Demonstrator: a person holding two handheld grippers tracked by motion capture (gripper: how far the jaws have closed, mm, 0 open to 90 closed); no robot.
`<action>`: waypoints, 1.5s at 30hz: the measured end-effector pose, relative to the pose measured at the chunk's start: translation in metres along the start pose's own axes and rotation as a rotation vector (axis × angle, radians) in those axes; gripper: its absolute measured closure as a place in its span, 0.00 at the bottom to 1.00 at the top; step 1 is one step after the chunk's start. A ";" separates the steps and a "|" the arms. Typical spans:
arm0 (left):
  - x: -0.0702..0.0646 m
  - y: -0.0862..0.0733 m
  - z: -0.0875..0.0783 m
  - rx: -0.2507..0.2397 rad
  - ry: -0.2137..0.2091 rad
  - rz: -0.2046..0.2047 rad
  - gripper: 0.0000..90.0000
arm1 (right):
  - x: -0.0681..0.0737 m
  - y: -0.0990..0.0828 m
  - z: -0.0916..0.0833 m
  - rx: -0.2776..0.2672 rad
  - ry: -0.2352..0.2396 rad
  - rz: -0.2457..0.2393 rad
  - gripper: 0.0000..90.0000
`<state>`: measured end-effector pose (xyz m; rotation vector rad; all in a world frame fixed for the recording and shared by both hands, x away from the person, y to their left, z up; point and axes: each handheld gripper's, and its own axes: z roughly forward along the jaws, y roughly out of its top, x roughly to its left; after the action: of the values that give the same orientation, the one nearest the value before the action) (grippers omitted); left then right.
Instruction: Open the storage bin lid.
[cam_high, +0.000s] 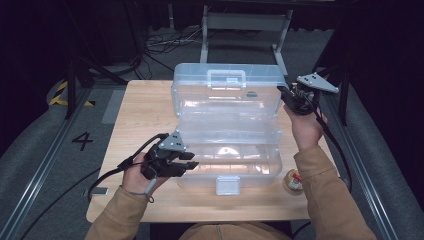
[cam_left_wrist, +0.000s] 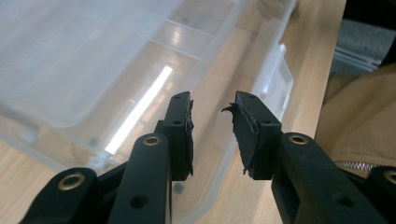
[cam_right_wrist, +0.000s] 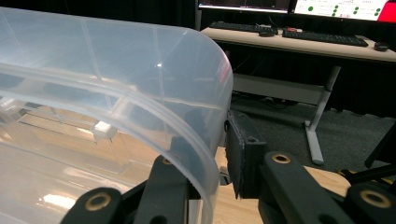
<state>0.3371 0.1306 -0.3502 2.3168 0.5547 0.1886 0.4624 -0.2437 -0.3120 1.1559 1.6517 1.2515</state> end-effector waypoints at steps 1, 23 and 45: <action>0.000 0.000 0.000 0.000 0.000 0.000 0.75 | 0.000 0.000 0.000 0.000 0.000 0.000 0.87; 0.000 -0.008 0.056 0.233 -0.147 0.025 0.75 | -0.002 0.000 0.000 -0.005 0.016 0.001 0.86; -0.006 -0.013 0.062 0.213 -0.037 0.040 0.69 | -0.002 0.000 0.002 -0.008 0.016 -0.002 0.86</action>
<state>0.3457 0.0973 -0.4040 2.5341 0.5324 0.1097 0.4646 -0.2452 -0.3127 1.1422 1.6573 1.2680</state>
